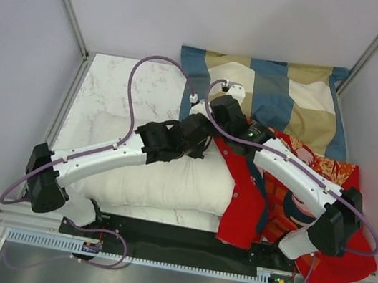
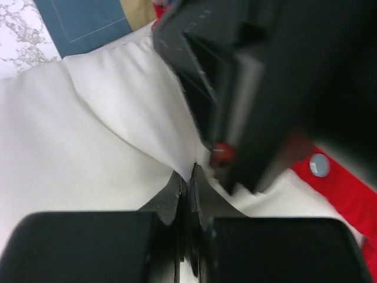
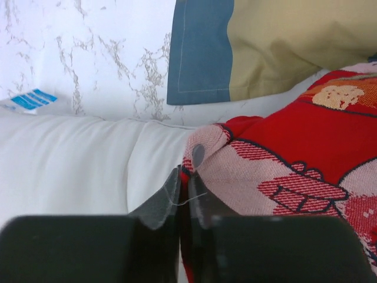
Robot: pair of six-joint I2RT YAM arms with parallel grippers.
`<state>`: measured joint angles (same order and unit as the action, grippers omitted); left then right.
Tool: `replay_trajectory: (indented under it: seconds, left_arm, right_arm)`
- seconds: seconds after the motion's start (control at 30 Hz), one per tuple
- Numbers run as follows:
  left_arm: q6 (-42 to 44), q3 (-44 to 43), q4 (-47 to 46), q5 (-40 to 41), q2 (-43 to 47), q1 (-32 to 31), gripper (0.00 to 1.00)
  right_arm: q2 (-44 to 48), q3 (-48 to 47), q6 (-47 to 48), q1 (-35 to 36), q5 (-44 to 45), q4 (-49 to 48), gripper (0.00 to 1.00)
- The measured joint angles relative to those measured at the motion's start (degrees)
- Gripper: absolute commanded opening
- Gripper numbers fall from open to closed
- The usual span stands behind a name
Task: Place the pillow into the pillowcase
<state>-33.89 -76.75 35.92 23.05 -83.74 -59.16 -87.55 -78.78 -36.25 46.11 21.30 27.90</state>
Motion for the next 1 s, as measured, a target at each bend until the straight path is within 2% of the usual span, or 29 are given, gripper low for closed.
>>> replay_trajectory:
  seconds: [0.07, 0.1, 0.13, 0.17, 0.27, 0.3, 0.5, 0.63, 0.8, 0.93, 1.0]
  left_arm:
    - [-0.1, -0.6, 1.2, -0.7, 0.2, 1.4, 0.05]
    - [-0.2, -0.6, 1.4, -1.4, 0.4, 2.4, 0.08]
    - [-0.2, -0.3, 1.2, -2.5, 0.8, 3.5, 0.14]
    - [-0.2, 0.4, 0.9, -3.4, 1.5, 4.4, 0.33]
    - [0.0, 4.2, 0.3, -6.4, 5.7, 7.4, 0.71]
    - [0.0, 5.2, 0.6, -6.8, 7.4, 8.1, 0.74]
    - [-0.1, 6.8, 5.5, -6.1, 16.1, 9.5, 0.85]
    - [-0.2, 8.3, 10.0, -4.6, 19.9, 13.1, 0.91]
    - [-0.1, 17.0, 12.3, -4.0, 24.8, 23.1, 0.92]
    - [-0.2, 20.7, 10.9, -5.1, 24.7, 24.7, 0.89]
    - [-0.2, 21.4, 9.5, -5.4, 23.7, 24.8, 0.82]
  right_arm:
    - [0.0, -0.3, 0.0, 0.1, 1.1, 0.0, 0.34]
    - [0.5, -0.3, 0.0, 0.2, 1.6, 0.0, 0.51]
    - [0.9, -0.3, 0.0, 0.3, 1.8, 0.3, 0.53]
    - [1.6, -0.3, 0.4, 0.3, 2.1, 0.3, 0.54]
    - [4.8, -0.3, 1.0, 0.6, 2.6, 0.9, 0.56]
    - [6.5, -0.3, 1.2, 0.7, 2.6, 1.2, 0.57]
    - [18.5, 3.2, 3.0, 1.1, 2.6, 4.6, 0.65]
    - [24.3, 5.6, 4.0, 1.4, 3.0, 10.0, 0.66]
    - [26.1, 9.6, 4.6, 1.8, 3.3, 15.2, 0.66]
    - [24.7, 14.0, 4.8, 2.5, 3.0, 16.9, 0.66]
    - [24.0, 15.5, 4.9, 3.1, 3.0, 17.1, 0.64]
